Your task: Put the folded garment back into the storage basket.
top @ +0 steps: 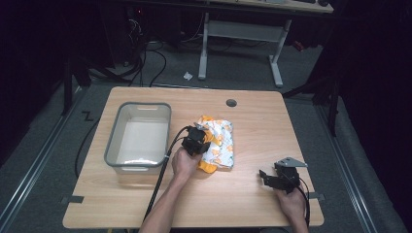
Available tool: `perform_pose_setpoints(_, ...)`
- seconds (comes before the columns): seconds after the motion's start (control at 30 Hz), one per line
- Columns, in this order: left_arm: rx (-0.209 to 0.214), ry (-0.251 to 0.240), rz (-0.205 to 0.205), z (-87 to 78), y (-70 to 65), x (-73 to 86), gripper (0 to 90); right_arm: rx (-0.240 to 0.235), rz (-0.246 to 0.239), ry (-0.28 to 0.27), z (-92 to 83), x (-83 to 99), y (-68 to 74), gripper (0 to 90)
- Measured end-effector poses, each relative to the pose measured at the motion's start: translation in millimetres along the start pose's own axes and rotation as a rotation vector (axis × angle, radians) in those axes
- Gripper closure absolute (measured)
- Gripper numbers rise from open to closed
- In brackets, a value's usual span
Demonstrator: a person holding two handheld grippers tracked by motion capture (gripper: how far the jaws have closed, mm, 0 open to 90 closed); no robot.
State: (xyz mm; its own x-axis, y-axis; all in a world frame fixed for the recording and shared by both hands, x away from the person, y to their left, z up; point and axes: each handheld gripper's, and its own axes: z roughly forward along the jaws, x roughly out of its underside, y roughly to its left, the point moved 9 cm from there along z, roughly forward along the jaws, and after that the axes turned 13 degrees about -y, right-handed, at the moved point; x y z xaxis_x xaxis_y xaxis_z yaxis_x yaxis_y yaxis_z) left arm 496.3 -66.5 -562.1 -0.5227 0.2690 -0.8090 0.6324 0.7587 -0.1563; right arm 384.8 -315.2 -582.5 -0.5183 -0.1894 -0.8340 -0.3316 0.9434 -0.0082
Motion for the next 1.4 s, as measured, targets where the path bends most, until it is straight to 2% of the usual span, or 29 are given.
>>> perform_pose_setpoints(0.1,0.002,-0.035,0.012,-5.4,-3.8,-5.7,74.5,-0.001,0.0,0.0,0.0,0.0,0.1,27.5)
perform_pose_setpoints(0.33,0.029,-0.071,0.023,-15.0,-10.9,-12.9,74.7,-0.001,0.0,0.0,0.0,0.0,0.1,27.5)
perform_pose_setpoints(0.5,0.055,-0.107,0.001,-26.3,-13.6,-21.1,74.7,-0.001,0.0,0.0,0.0,0.0,0.0,27.5)
perform_pose_setpoints(0.63,0.1,-0.133,-0.042,-36.5,-15.5,-26.9,74.7,-0.001,-0.002,0.0,-0.1,0.0,0.0,27.5)
perform_pose_setpoints(0.8,0.126,-0.161,-0.058,-48.9,-17.3,-33.2,74.9,-0.001,-0.002,0.0,-0.1,0.1,0.0,27.5)
perform_pose_setpoints(1.0,0.152,-0.178,-0.062,-58.4,-19.4,-38.6,74.9,-0.002,-0.003,0.0,-0.1,0.0,0.1,27.5)
perform_pose_setpoints(1.27,0.162,-0.194,-0.046,-71.0,-20.6,-43.9,74.9,-0.003,-0.005,0.0,0.0,0.0,0.0,27.5)
perform_pose_setpoints(1.4,0.174,-0.208,-0.051,-77.1,-20.8,-46.7,74.9,-0.003,-0.005,0.0,0.0,0.0,0.0,27.5)
